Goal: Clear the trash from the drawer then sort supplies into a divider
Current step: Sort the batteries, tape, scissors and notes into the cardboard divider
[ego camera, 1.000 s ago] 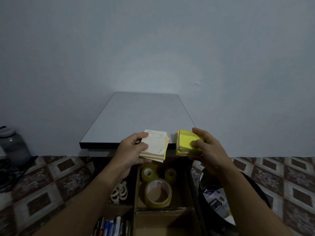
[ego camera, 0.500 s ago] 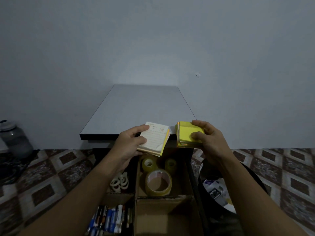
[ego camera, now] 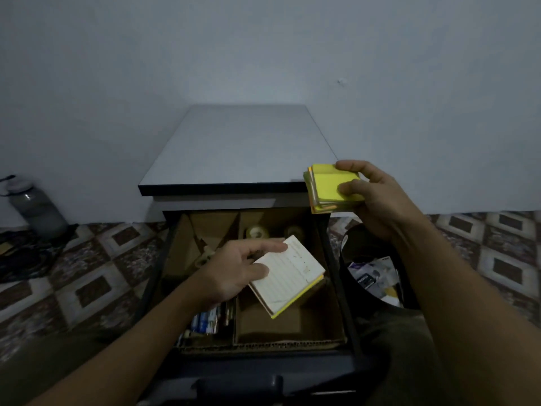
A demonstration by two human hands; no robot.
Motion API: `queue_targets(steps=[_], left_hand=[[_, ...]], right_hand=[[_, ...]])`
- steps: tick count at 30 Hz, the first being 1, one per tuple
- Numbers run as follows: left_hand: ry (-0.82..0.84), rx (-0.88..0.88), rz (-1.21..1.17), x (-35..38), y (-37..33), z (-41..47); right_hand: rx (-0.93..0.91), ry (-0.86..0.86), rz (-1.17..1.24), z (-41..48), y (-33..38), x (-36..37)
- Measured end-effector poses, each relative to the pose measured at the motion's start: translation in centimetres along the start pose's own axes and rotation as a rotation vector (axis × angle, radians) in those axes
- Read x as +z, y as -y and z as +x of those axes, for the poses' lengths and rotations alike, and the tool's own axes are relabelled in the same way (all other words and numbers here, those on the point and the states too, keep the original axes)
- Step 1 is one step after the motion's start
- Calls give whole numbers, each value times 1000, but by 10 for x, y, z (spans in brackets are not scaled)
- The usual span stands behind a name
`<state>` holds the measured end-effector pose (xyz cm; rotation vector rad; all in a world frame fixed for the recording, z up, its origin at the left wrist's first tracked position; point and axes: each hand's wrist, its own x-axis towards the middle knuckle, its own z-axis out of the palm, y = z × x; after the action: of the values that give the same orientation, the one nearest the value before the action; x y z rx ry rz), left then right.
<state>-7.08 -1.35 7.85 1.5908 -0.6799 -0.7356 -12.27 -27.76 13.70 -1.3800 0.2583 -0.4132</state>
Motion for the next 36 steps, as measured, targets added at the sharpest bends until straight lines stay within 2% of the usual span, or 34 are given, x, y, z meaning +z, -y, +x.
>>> queue_targets(steps=[12, 16, 20, 24, 26, 30, 33, 36], left_hand=[[305, 36, 420, 18, 23, 10], [451, -70, 532, 28, 27, 18], [590, -99, 902, 38, 31, 25], [725, -128, 1139, 40, 15, 25], [717, -158, 1145, 38, 1, 22], [571, -248, 1195, 32, -14, 14], [765, -363, 1398, 38, -6, 12], [916, -458, 1458, 48, 9, 20]], right_hand=[[32, 0, -7, -3, -21, -3], [41, -3, -18, -4, -20, 0], [54, 8, -24, -7, -17, 3], [54, 26, -27, -9, -16, 6], [56, 34, -23, -10, -15, 6], [62, 46, -19, -12, -14, 9], [65, 59, -20, -13, -16, 11], [65, 79, -31, -15, -17, 11]])
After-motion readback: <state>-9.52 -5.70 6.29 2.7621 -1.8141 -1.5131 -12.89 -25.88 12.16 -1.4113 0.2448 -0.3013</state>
